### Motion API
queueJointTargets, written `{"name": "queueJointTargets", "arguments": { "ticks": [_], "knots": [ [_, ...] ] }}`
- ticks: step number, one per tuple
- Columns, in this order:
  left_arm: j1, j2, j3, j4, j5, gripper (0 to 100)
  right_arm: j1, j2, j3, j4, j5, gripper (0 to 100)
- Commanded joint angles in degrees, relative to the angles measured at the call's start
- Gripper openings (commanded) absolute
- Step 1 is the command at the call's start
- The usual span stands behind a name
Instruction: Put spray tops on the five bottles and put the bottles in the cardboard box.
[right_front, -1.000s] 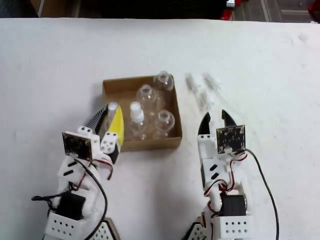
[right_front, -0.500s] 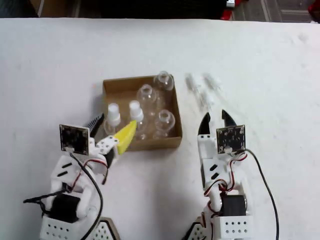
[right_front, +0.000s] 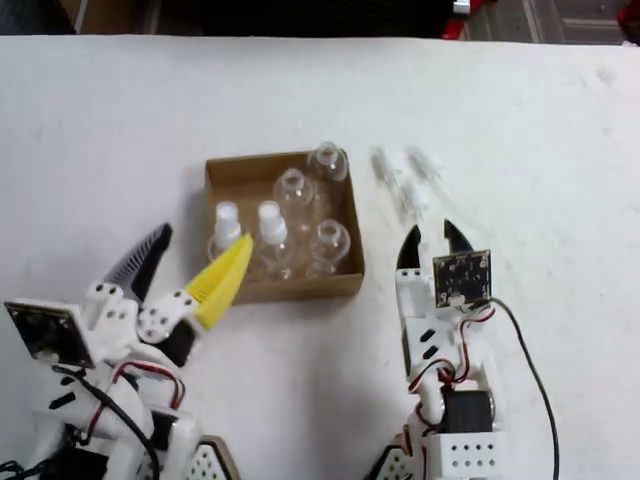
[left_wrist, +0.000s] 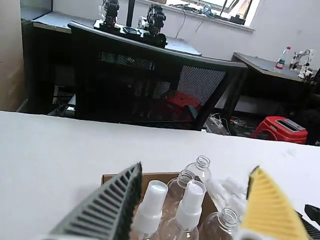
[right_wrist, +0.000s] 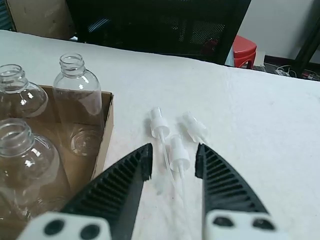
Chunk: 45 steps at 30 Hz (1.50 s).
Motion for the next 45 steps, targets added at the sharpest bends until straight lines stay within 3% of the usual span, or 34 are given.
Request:
{"name": "queueJointTargets", "arguments": {
  "ticks": [1, 6, 11, 18, 25, 34, 39, 45],
  "knots": [
    [-0.66, 2.07, -3.43, 1.32, 2.46, 30, 0.57, -0.22, 0.44, -0.92, 0.62, 12.8],
    [-1.27, 10.86, -7.74, 1.76, 3.87, 16, 0.57, -0.22, 0.44, -0.92, 0.09, 13.1],
    [-6.29, 22.02, -16.18, 2.81, 3.87, 2, 0.31, -0.22, 0.44, -0.92, 0.0, 13.1],
    [-14.81, 34.68, -23.21, 6.68, 3.52, 2, 0.22, -0.22, 0.44, -1.1, 0.09, 13.1],
    [-26.15, 43.91, -17.49, -4.92, 3.52, 2, 0.13, -0.22, 0.44, -1.27, 0.09, 13.1],
    [-19.82, 44.26, -0.26, -19.96, 3.08, 2, 0.66, -0.22, 0.18, -1.1, 0.62, 13.1],
    [-16.48, 44.26, 5.36, -27.16, -8.26, 6, 2.15, 0.22, -1.23, -0.84, 0.62, 13.1],
    [-15.78, 44.26, 11.6, -37.45, -8.7, 7, 1.63, 0.31, -8.7, 5.67, 0.35, 13.1]
  ]
}}
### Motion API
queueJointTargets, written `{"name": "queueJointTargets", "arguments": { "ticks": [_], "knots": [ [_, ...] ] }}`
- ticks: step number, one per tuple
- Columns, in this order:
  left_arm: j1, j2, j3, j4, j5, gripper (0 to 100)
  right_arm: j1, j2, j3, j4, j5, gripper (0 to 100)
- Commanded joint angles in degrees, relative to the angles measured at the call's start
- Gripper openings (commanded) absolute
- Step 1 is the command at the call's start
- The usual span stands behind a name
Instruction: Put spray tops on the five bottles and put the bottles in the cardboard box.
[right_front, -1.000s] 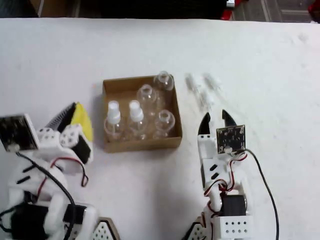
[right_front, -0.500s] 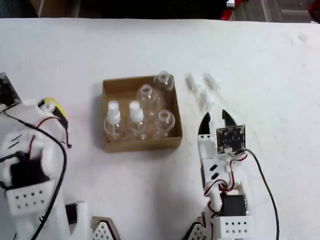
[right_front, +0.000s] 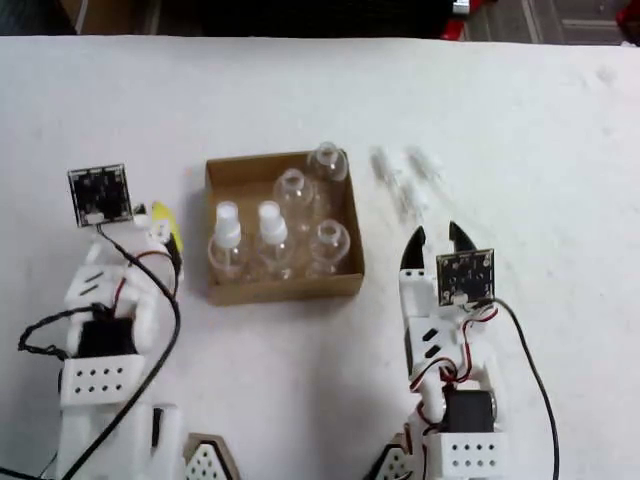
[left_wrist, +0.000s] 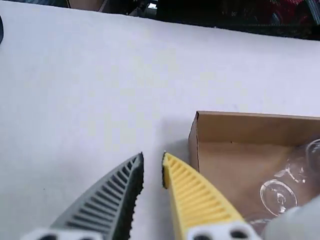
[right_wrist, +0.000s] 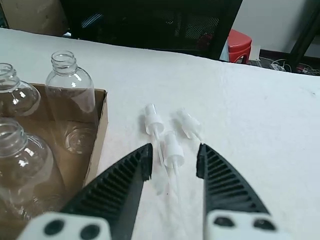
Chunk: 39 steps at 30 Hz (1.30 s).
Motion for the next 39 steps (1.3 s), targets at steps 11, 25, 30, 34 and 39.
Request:
{"name": "queueJointTargets", "arguments": {
  "ticks": [11, 25, 30, 34, 39],
  "knots": [
    [1.1, 0.22, 0.44, -4.48, -0.7, 7, 0.31, 19.74, -24.0, 3.3, 0.35, 13.1],
    [1.1, 0.22, 0.44, -4.22, -0.7, 7, 0.22, 82.42, -83.87, 29.32, 0.18, 13.1],
    [1.1, 0.22, 0.44, -4.22, -0.7, 7, 0.04, 101.93, -107.25, 43.03, 0.7, 13.1],
    [1.1, 0.22, 0.44, -4.22, -0.7, 7, -2.68, 118.29, -125.01, 50.68, 5.27, 13.1],
    [0.75, 0.22, 0.35, -4.22, -0.7, 7, -4.35, 136.4, -145.93, 56.4, 10.73, 13.1]
  ]
}}
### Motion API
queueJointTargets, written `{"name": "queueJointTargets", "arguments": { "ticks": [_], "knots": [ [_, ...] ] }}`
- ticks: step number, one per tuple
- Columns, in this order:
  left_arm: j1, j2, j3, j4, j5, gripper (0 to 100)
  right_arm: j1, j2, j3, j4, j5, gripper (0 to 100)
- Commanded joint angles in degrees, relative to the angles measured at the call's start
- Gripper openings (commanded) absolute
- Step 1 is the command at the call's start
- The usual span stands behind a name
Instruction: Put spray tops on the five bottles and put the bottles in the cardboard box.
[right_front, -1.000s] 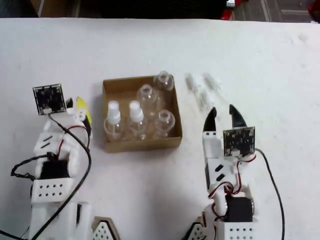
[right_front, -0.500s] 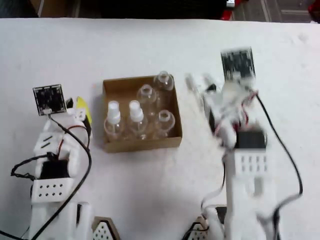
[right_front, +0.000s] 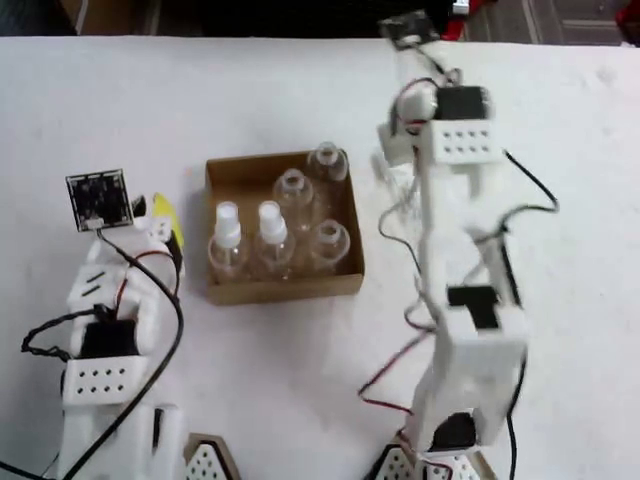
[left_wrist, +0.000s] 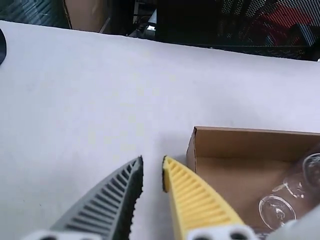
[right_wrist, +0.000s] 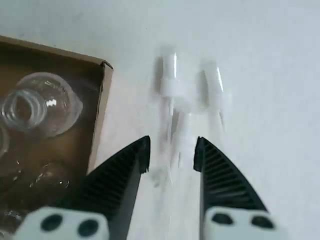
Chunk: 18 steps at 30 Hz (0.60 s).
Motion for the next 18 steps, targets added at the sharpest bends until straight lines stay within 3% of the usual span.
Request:
{"name": "queueJointTargets", "arguments": {
  "ticks": [1, 10, 18],
  "knots": [
    [0.66, 0.22, -0.26, -1.41, -0.62, 7, -0.75, 11.21, -17.58, 3.38, 3.34, 13.1],
    [0.92, 0.22, -0.26, -1.41, -0.62, 7, -0.13, 35.56, -42.73, 7.43, 6.51, 13.1],
    [0.66, 0.22, -0.35, -1.41, -0.62, 7, -0.04, 45.58, -55.38, 4.62, 6.51, 13.1]
  ]
}}
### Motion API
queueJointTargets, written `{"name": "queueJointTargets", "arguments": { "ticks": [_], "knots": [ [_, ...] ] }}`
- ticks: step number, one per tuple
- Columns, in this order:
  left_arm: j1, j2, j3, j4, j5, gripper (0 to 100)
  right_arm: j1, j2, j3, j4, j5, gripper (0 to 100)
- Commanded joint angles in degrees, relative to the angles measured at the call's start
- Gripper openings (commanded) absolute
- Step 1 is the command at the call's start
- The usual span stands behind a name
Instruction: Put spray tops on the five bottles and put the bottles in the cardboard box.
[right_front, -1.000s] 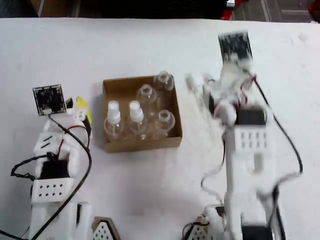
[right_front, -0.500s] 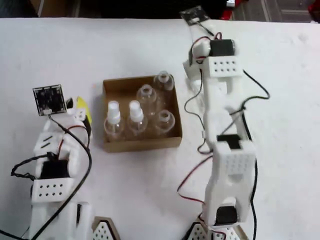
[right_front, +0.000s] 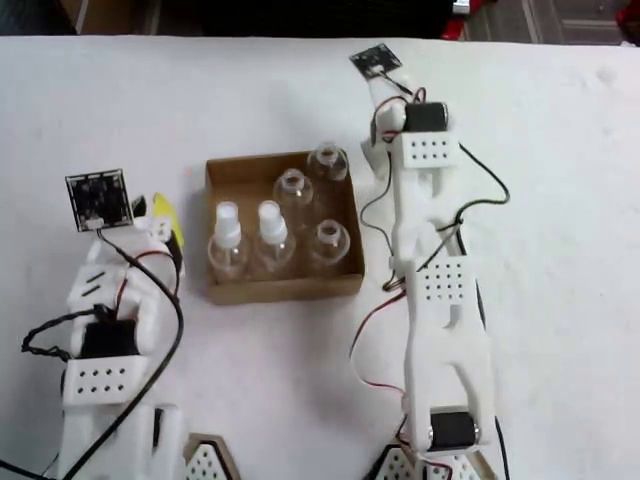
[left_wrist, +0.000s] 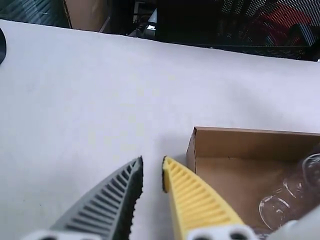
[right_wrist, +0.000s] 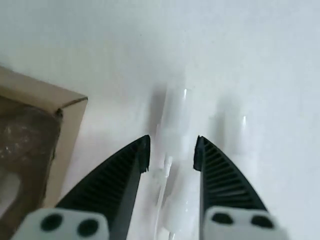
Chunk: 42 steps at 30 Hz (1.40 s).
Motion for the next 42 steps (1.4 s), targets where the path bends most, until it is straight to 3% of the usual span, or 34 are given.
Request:
{"name": "queueJointTargets", "arguments": {
  "ticks": [1, 13, 17, 22, 23, 42],
  "knots": [
    [0.66, 0.22, -0.35, -1.41, -0.62, 7, -0.04, 1.1, -4.75, -2.33, 0.7, 13.1],
    [0.84, 0.22, -0.35, -1.32, -0.62, 7, 0.22, 6.73, -4.75, -7.87, 1.05, 13.1],
    [0.92, 0.22, -0.35, -1.32, -0.62, 7, -0.66, 9.27, -4.75, -9.1, 7.74, 12.6],
    [0.92, 0.22, -0.35, -1.32, -0.62, 7, -0.92, 8.75, -5.01, -9.19, 8.53, 0.6],
    [0.92, 0.22, -0.35, -1.32, -0.62, 7, -0.92, 8.04, -5.01, -9.1, 8.53, 2.4],
    [0.92, 0.22, -0.35, -1.41, -0.62, 7, -1.89, -31.25, -4.92, 4.26, 6.59, 1.5]
  ]
}}
